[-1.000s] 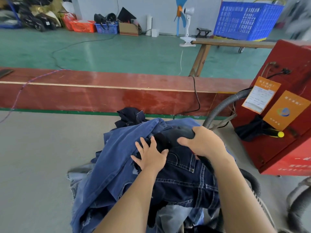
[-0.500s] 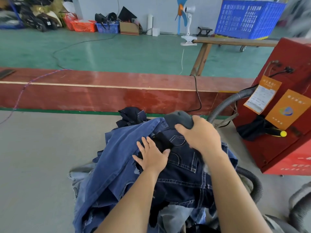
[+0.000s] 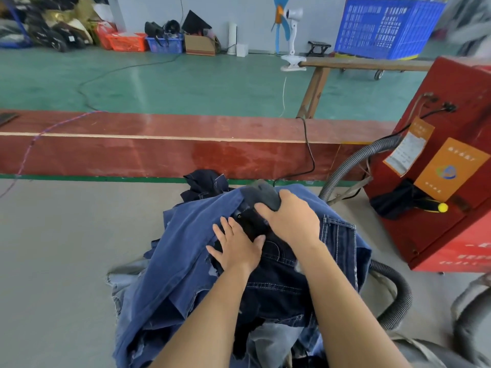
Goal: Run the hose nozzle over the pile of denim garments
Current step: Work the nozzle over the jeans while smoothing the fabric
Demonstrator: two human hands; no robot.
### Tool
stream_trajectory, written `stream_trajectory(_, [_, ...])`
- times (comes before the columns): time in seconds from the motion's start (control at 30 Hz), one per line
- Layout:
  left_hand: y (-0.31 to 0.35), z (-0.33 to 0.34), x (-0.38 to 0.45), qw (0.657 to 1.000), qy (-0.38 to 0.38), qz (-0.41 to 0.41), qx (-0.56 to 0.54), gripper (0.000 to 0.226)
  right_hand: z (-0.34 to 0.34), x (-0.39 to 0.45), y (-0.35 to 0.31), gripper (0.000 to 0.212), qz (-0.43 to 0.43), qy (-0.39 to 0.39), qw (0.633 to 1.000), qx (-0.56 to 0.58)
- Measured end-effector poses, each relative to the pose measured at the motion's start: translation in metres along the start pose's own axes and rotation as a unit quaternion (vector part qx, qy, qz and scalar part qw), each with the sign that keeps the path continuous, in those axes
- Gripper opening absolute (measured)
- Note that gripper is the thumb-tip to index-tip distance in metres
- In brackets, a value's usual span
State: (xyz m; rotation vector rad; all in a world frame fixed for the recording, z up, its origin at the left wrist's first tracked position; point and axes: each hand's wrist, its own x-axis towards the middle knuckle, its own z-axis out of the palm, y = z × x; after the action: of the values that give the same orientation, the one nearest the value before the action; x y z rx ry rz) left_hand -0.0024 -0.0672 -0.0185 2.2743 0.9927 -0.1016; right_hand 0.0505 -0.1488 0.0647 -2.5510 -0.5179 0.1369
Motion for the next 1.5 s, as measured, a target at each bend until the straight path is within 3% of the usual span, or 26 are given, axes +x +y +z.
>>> stream_trajectory(0.13, [-0.003, -0.008, 0.001, 0.994, 0.091, 0.019, -0.059, 0.089, -0.031, -0.002, 0.006, 0.035, 0.010, 0.092, 0.996, 0.014])
stream_trajectory(0.23, [0.004, -0.017, 0.007, 0.979, 0.101, -0.033, -0.175, 0.076, -0.044, -0.006, 0.016, 0.035, 0.035, 0.069, 0.997, 0.011])
stream_trajectory(0.37, [0.009, -0.026, 0.018, 0.927, 0.069, -0.134, -0.344, 0.051, -0.052, -0.009, 0.024, 0.033, 0.039, 0.024, 0.999, 0.002])
stream_trajectory(0.43, [0.010, -0.034, 0.022, 0.915, 0.067, -0.128, -0.376, 0.036, -0.055, -0.009, 0.025, 0.034, 0.036, 0.021, 0.999, 0.012])
stream_trajectory(0.5, [0.011, -0.041, 0.026, 0.925, 0.078, -0.073, -0.364, 0.025, -0.056, -0.009, 0.026, 0.035, 0.030, 0.027, 0.999, 0.034])
stream_trajectory(0.6, [0.017, -0.048, 0.022, 0.920, 0.033, -0.018, -0.390, 0.029, -0.060, -0.009, 0.027, 0.036, 0.020, 0.036, 0.997, 0.066])
stream_trajectory(0.73, [0.014, -0.051, 0.020, 0.914, -0.016, -0.035, -0.403, 0.026, -0.065, -0.012, 0.031, 0.033, 0.016, 0.001, 0.996, 0.090])
stream_trajectory(0.93, [0.011, -0.054, 0.018, 0.843, -0.056, -0.046, -0.534, 0.047, -0.057, -0.013, 0.035, 0.037, -0.013, -0.065, 0.998, 0.015])
stream_trajectory(1.1, [0.006, -0.051, 0.013, 0.812, -0.112, -0.017, -0.572, 0.047, -0.042, -0.011, 0.026, 0.037, -0.034, -0.080, 0.996, -0.021])
stream_trajectory(1.23, [0.002, -0.050, 0.008, 0.811, -0.137, -0.009, -0.568, 0.042, -0.031, -0.012, 0.013, 0.033, -0.028, -0.055, 0.998, -0.010])
stream_trajectory(1.4, [0.000, -0.051, 0.004, 0.787, -0.128, -0.017, -0.603, 0.045, -0.043, -0.011, 0.010, 0.031, -0.016, 0.024, 0.997, 0.075])
stream_trajectory(1.5, [0.000, -0.051, 0.004, 0.776, -0.122, -0.024, -0.618, 0.046, -0.052, -0.015, 0.019, 0.032, -0.013, 0.004, 0.995, 0.094])
